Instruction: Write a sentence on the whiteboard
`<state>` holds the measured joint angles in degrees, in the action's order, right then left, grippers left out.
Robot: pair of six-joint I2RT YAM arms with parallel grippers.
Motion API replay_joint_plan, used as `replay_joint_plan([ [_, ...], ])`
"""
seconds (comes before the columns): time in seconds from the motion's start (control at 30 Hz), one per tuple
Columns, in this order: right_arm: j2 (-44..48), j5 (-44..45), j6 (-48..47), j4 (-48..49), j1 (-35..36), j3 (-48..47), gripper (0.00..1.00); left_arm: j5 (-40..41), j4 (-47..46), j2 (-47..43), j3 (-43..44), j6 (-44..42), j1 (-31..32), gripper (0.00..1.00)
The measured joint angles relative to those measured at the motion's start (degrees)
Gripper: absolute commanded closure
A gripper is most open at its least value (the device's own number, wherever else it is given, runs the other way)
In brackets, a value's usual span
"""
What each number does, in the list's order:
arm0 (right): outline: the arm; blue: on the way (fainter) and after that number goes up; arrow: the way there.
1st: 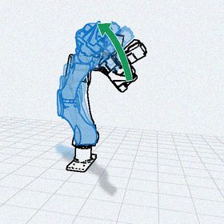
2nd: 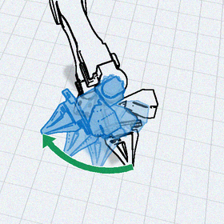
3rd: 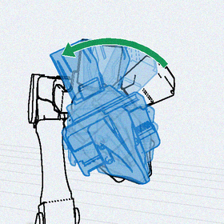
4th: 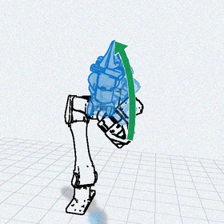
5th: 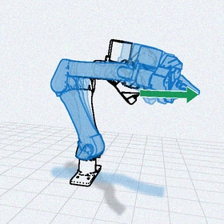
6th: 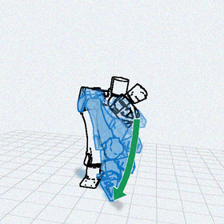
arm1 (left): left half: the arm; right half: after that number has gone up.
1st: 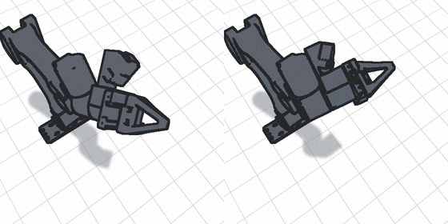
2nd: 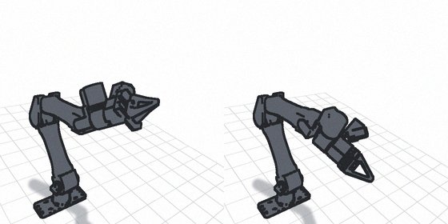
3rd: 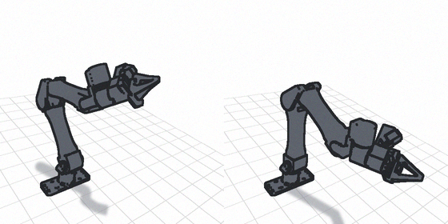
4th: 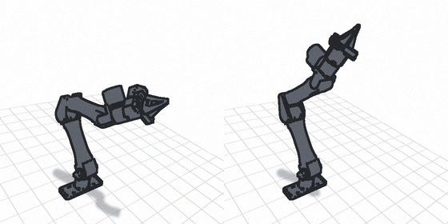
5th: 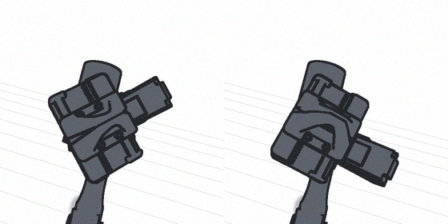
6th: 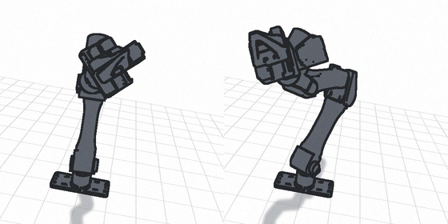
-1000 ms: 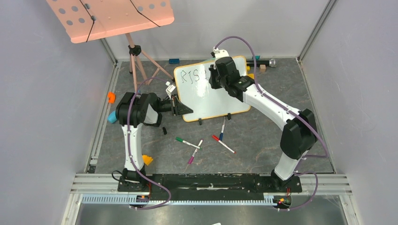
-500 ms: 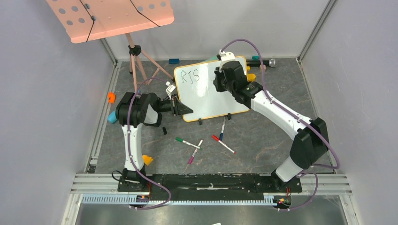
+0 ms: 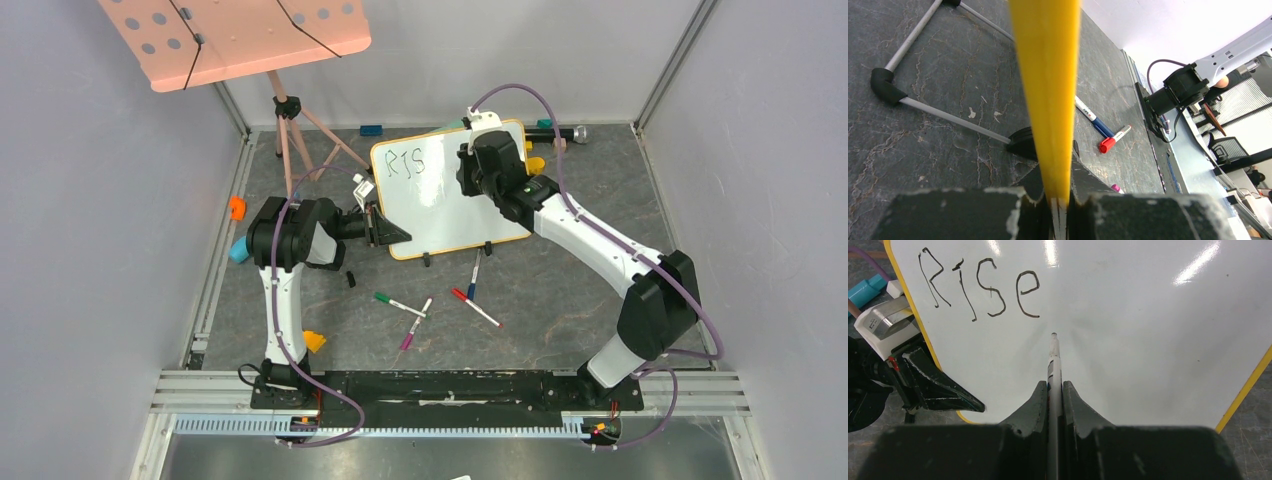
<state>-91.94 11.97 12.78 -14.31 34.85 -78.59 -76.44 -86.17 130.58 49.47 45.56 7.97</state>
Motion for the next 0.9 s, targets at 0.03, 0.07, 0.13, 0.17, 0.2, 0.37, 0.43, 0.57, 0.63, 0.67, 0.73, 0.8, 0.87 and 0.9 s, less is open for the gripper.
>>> replay_joint_plan([
  [0.03,-0.1,0.1,0.0,0.0,0.0,-0.2,1.0,0.0,0.0,0.0,0.0,0.0,0.0,0.98],
  [0.07,-0.2,0.2,0.0,0.0,0.0,-0.4,1.0,0.0,0.0,0.0,0.0,0.0,0.0,0.98],
  [0.13,-0.5,0.3,0.0,0.0,0.0,-1.0,1.0,0.0,0.0,0.0,0.0,0.0,0.0,0.98],
  [0.17,-0.7,0.4,0.0,0.0,0.0,-1.2,1.0,0.0,0.0,0.0,0.0,0.0,0.0,0.98],
  [0.2,-0.8,0.4,-0.1,0.0,0.0,-1.4,1.0,0.0,0.0,0.0,0.0,0.0,0.0,0.98],
  [0.37,-1.0,0.4,-0.2,-0.2,0.0,-1.8,1.0,0.0,0.0,0.0,0.0,0.0,0.0,0.98],
  [0.43,-1.3,0.4,-0.3,-0.2,0.0,-2.2,1.0,0.0,0.0,0.0,0.0,0.0,0.0,0.98],
  [0.57,-1.8,0.4,-0.4,-0.2,0.0,-2.5,1.0,0.0,0.0,0.0,0.0,0.0,0.0,0.98],
  [0.63,-2.2,0.4,-0.4,-0.4,0.0,-2.8,1.0,0.0,0.0,0.0,0.0,0.0,0.0,0.98],
  [0.67,-2.5,0.4,-0.4,-0.4,0.0,-3.0,1.0,0.0,0.0,0.0,0.0,0.0,0.0,0.98],
  [0.73,-3.2,0.6,-0.4,-0.5,0.0,-3.6,1.0,0.0,0.0,0.0,0.0,0.0,0.0,0.98],
  [0.8,-3.8,0.9,-0.5,-0.6,0.0,-4.2,1.0,0.0,0.0,0.0,0.0,0.0,0.0,0.98],
  [0.87,-4.4,1.4,-0.5,-0.8,0.0,-4.8,1.0,0.0,0.0,0.0,0.0,0.0,0.0,0.98],
  [0.9,-4.7,1.7,-0.6,-0.8,0.0,-5.0,1.0,0.0,0.0,0.0,0.0,0.0,0.0,0.98],
])
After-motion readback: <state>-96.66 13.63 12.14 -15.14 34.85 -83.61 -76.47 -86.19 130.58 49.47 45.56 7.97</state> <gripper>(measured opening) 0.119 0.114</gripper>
